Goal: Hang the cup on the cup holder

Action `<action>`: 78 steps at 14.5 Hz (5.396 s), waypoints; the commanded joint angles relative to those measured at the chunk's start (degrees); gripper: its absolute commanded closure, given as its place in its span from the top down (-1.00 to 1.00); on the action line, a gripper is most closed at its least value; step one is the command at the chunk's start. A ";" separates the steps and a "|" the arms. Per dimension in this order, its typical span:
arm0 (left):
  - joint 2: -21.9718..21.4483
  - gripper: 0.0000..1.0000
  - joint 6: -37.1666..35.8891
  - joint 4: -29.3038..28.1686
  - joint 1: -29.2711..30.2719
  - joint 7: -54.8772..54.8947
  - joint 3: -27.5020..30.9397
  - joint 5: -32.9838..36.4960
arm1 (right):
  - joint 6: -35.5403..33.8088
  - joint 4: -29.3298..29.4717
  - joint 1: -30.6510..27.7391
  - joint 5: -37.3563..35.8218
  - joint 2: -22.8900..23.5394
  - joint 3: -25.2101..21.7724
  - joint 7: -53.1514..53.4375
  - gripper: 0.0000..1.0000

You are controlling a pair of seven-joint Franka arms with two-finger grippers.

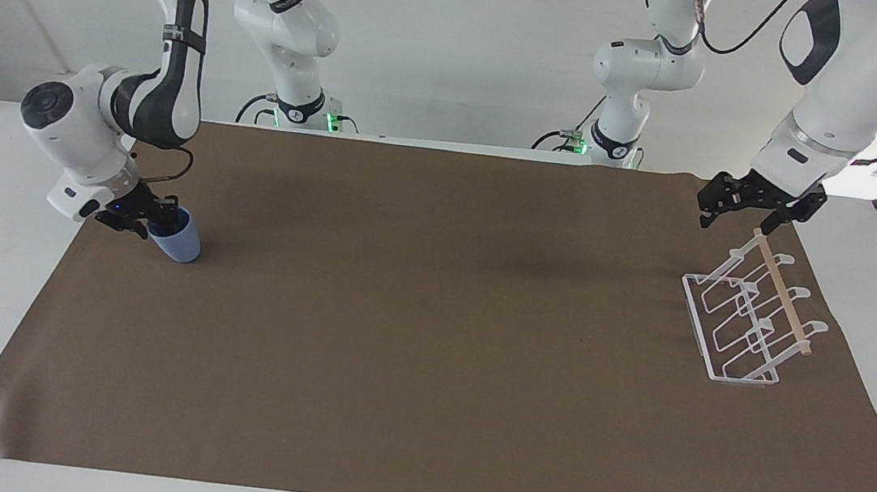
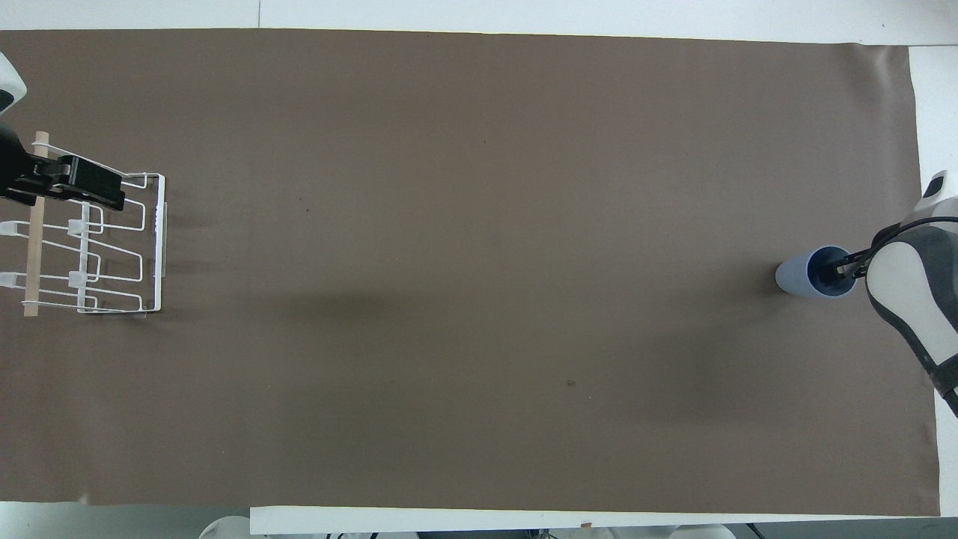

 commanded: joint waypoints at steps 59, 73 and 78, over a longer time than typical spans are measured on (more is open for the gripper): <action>3.51 -1.00 27.00 -8.18 -30.71 -118.21 -0.08 -23.19 | -10.14 8.60 32.73 53.05 -6.07 2.21 38.46 0.98; 3.50 -1.00 8.29 -12.03 -19.98 -101.07 0.18 27.30 | -24.44 16.24 11.56 7.71 -9.15 2.13 34.86 0.98; 10.26 -1.00 3.02 -16.09 -19.72 -100.97 0.27 54.11 | -35.68 27.30 11.10 -0.74 -7.40 2.39 31.87 0.98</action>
